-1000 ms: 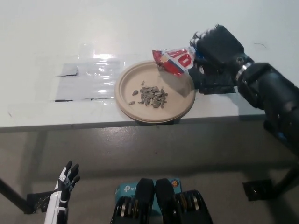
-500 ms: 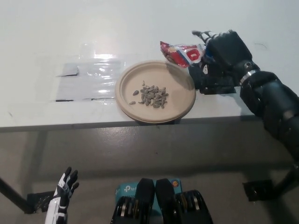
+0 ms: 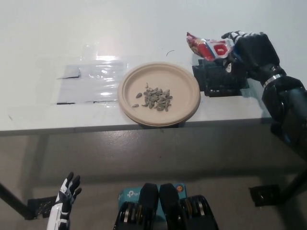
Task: The robot picks up a small bag of sunflower seeds on the right hand side and take it to the empty plate on the left hand side then pours some sunflower seeds on to the plate.
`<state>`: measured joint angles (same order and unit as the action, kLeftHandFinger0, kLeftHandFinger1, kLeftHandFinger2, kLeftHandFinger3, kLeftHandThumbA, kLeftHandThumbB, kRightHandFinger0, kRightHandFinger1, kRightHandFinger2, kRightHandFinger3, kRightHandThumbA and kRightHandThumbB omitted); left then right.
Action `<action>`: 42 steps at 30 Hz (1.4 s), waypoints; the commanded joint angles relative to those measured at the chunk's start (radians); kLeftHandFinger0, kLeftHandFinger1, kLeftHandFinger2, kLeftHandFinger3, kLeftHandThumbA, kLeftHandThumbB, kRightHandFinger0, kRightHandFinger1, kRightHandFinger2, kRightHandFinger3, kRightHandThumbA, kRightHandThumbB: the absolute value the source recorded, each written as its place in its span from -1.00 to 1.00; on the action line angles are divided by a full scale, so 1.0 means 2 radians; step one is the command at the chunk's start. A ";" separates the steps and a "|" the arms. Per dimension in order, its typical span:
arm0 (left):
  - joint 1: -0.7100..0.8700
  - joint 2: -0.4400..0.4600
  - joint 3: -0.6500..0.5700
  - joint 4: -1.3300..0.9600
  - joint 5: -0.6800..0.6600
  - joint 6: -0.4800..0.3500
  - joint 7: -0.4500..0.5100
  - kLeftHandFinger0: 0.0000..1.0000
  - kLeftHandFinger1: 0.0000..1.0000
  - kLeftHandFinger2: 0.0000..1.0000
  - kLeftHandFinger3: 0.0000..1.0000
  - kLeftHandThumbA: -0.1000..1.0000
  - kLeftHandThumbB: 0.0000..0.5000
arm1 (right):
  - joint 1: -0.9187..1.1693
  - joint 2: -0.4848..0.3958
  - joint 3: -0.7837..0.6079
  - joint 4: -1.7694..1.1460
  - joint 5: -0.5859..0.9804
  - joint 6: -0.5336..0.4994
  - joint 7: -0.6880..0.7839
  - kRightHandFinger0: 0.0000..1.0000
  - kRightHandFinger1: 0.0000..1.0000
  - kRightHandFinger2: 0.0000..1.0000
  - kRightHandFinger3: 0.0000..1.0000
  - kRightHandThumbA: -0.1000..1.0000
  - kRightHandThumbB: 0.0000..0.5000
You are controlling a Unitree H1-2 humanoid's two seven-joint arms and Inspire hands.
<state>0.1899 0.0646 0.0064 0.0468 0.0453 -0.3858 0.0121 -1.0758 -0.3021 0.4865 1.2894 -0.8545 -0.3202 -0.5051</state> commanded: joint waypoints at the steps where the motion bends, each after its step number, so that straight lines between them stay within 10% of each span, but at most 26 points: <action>1: 0.006 -0.002 0.006 -0.006 -0.001 -0.020 0.005 1.00 1.00 1.00 1.00 1.00 -0.58 | -0.022 -0.015 -0.001 -0.006 0.016 -0.006 -0.029 -1.00 -0.43 0.54 0.62 -1.00 -0.49; 18: 0.006 -0.005 0.008 -0.003 -0.001 -0.025 0.006 1.00 1.00 1.00 1.00 1.00 -0.61 | -0.031 -0.003 0.023 0.034 0.013 0.050 0.003 -1.00 -0.36 0.61 0.61 -1.00 -0.35; 19: 0.005 -0.005 0.009 -0.002 -0.001 -0.026 0.006 1.00 1.00 1.00 1.00 1.00 -0.61 | -0.032 -0.002 0.025 0.033 0.012 0.059 0.011 -0.85 -0.12 0.91 0.88 -1.00 -0.22; 20: 0.005 -0.004 0.009 0.000 -0.003 -0.027 0.005 1.00 1.00 1.00 1.00 1.00 -0.61 | -0.037 0.000 0.031 0.033 0.009 0.084 0.053 0.04 0.76 1.00 1.00 -0.59 -0.13; 22: 0.004 -0.005 0.009 0.001 -0.005 -0.029 0.005 1.00 1.00 1.00 1.00 1.00 -0.71 | -0.041 0.000 0.018 0.033 0.031 0.084 0.116 1.00 1.00 1.00 1.00 -0.08 0.57; 24: 0.005 -0.004 0.010 -0.002 -0.005 -0.027 0.005 1.00 1.00 1.00 1.00 1.00 -0.67 | -0.045 0.000 0.013 0.032 0.040 0.087 0.159 1.00 1.00 1.00 1.00 0.13 0.99; 42: 0.016 -0.005 0.016 -0.005 -0.003 -0.027 0.007 1.00 1.00 1.00 1.00 1.00 -0.78 | -0.034 0.003 -0.022 -0.003 0.093 0.070 0.309 1.00 1.00 1.00 1.00 0.33 1.00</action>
<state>0.2110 0.0615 0.0290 0.0491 0.0459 -0.3953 0.0131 -1.0853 -0.2946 0.4626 1.3238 -0.7433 -0.1845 -0.0537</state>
